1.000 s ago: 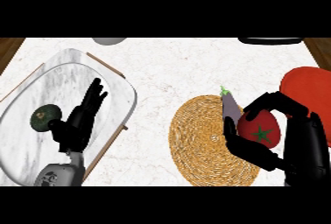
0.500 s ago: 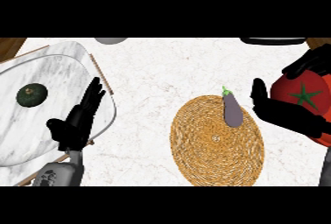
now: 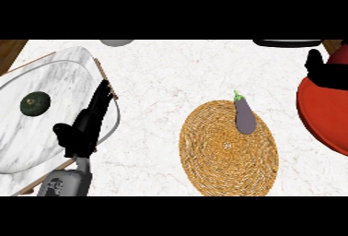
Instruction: Pick the tomato from the placemat and place it in the bowl
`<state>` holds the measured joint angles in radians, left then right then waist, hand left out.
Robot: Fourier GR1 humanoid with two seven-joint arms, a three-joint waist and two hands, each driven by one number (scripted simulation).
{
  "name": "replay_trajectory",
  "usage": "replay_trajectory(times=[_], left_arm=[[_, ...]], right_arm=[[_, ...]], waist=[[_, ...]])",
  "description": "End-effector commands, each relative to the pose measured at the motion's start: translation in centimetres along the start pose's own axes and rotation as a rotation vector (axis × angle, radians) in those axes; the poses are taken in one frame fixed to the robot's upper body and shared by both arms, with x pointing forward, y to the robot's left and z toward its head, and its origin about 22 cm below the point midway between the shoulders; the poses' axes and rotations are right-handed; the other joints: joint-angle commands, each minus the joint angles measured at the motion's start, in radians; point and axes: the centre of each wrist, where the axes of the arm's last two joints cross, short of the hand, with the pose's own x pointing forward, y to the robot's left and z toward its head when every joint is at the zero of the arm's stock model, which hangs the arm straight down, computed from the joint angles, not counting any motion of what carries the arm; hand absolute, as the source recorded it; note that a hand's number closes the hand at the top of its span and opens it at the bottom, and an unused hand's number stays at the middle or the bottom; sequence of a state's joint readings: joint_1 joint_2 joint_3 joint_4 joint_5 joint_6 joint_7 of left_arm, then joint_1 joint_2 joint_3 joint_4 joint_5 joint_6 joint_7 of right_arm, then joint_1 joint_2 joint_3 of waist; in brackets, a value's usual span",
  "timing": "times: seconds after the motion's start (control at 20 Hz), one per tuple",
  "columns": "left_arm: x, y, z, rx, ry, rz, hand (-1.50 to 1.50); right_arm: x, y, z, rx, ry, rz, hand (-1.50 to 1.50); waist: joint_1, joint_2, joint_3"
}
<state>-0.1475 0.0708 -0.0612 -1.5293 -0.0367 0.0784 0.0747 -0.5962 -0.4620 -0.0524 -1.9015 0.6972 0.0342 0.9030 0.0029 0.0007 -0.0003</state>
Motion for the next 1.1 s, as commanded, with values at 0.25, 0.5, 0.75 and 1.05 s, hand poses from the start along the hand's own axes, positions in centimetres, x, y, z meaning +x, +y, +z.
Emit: replay_trajectory(times=[0.25, 0.5, 0.75, 1.05], left_arm=[[0.4, 0.2, -0.3, 0.006, -0.006, 0.000, 0.00], [-0.2, 0.6, -0.2, -0.004, -0.008, 0.006, 0.00], [1.4, -0.1, -0.2, -0.009, -0.020, -0.017, 0.00], [0.7, 0.5, -0.3, -0.006, -0.009, 0.003, 0.00]], right_arm=[[-9.1, 0.1, -5.2, -0.016, 0.067, 0.281, 1.50], [-13.8, 2.2, -6.7, -0.037, 0.121, 0.275, 1.50], [-18.1, 1.2, -8.4, -0.044, 0.145, 0.325, 1.50], [-23.9, 3.3, -7.3, 0.131, 0.227, 0.287, 1.50]], waist=[[0.000, 0.002, 0.001], [0.004, 0.002, 0.001], [0.005, 0.001, 0.001], [0.005, 0.002, 0.001]])
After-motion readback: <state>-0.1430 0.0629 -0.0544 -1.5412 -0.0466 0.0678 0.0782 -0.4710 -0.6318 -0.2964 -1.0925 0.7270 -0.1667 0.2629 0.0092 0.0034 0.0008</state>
